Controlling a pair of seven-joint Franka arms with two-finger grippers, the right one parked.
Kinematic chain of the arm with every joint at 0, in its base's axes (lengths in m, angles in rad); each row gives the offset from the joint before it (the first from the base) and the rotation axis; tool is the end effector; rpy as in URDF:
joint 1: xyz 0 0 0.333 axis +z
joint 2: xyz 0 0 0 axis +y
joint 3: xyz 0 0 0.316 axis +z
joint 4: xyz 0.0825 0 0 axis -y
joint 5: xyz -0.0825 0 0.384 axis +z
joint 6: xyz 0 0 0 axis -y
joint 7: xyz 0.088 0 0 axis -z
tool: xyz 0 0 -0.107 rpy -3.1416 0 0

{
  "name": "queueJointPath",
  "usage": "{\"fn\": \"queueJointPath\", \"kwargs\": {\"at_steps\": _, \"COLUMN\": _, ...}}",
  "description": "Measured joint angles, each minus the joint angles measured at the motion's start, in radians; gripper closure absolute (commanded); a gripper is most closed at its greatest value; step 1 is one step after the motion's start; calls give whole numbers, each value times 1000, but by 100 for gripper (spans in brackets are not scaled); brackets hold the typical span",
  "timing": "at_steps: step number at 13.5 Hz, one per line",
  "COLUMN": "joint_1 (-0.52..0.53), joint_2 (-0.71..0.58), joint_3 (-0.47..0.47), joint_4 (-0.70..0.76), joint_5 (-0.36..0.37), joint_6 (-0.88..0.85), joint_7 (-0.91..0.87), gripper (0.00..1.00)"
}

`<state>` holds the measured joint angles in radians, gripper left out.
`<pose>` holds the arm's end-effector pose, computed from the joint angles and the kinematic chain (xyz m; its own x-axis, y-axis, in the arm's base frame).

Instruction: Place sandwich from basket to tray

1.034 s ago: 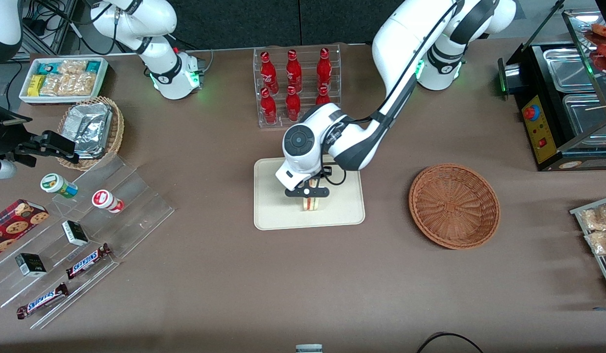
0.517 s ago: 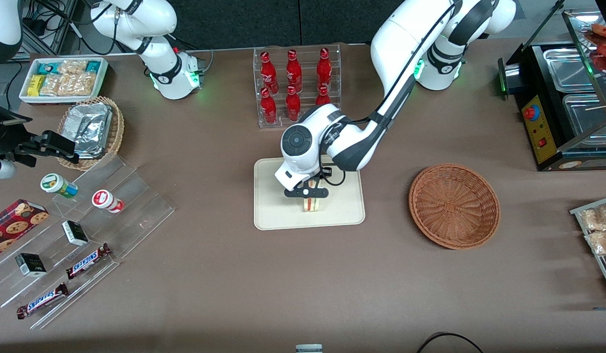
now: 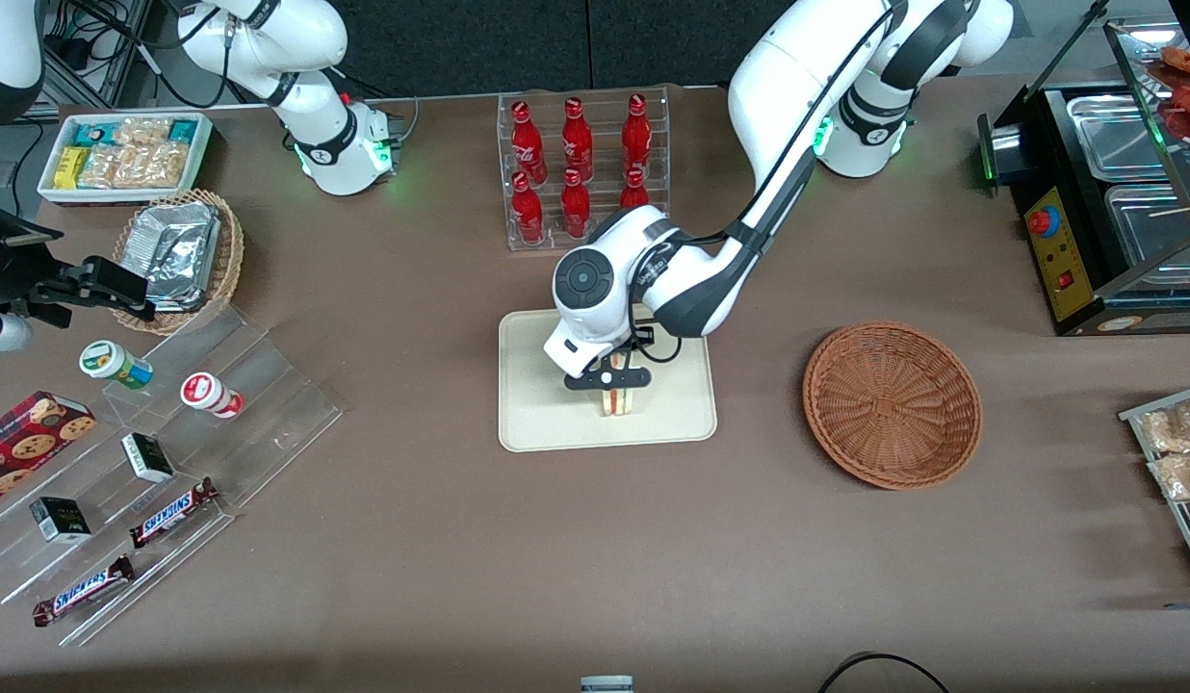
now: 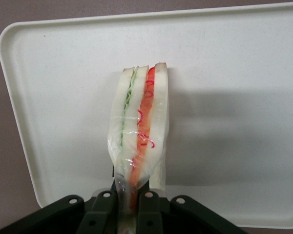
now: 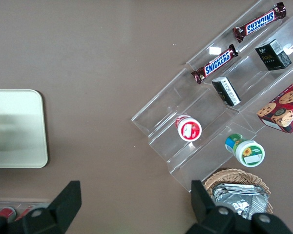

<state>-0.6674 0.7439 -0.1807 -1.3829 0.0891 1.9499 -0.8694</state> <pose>0.4942 -0.5138 0.2621 0.9897 0.0248 -0.1408 0.0113 -0.9954 -0.0956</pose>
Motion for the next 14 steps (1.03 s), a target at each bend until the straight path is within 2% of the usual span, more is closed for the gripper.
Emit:
{"fn": "queueJointPath", "kwargs": {"at_steps": 5, "joint_1": -1, "joint_2": 21, "joint_3": 0, "joint_4": 0, "joint_5": 34, "joint_6": -1, "joint_7": -1, "gripper": 100}}
{"fn": "queueJointPath", "kwargs": {"at_steps": 6, "joint_1": -1, "joint_2": 25, "joint_3": 0, "joint_4": 0, "joint_5": 35, "joint_6": -1, "joint_7": -1, "gripper": 55}}
{"fn": "queueJointPath", "kwargs": {"at_steps": 7, "joint_1": -2, "joint_2": 26, "joint_3": 0, "joint_4": 0, "joint_5": 36, "joint_6": -1, "joint_7": -1, "gripper": 5}}
{"fn": "queueJointPath", "kwargs": {"at_steps": 8, "joint_1": -2, "joint_2": 26, "joint_3": 0, "joint_4": 0, "joint_5": 37, "joint_6": -1, "joint_7": -1, "gripper": 0}}
{"fn": "queueJointPath", "kwargs": {"at_steps": 14, "joint_1": -2, "joint_2": 25, "joint_3": 0, "joint_4": 9, "joint_5": 39, "joint_6": -1, "joint_7": -1, "gripper": 0}}
